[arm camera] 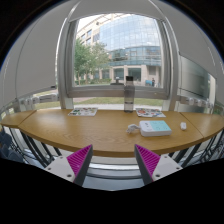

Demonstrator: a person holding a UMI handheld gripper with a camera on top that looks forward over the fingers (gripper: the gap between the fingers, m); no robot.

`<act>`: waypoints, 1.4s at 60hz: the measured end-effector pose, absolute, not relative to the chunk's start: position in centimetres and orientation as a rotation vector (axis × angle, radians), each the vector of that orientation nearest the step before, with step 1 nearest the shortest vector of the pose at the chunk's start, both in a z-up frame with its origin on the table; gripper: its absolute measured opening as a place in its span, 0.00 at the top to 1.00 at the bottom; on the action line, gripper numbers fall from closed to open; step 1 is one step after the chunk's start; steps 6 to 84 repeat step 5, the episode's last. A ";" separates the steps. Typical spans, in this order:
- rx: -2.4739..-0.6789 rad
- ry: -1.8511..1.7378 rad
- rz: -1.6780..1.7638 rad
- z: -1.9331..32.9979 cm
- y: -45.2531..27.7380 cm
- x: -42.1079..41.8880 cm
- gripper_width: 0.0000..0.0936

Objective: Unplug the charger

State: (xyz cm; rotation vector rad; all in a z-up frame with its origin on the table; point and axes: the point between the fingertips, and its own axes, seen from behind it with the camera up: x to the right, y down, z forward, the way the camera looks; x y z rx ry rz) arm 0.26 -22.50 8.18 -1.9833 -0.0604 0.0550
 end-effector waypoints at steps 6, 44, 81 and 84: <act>-1.991 -0.063 0.066 8.0 -22.7 0.0 0.11; -1.991 -0.063 0.066 8.0 -22.7 0.0 0.11; -1.991 -0.063 0.066 8.0 -22.7 0.0 0.11; -1.991 -0.063 0.066 8.0 -22.7 0.0 0.11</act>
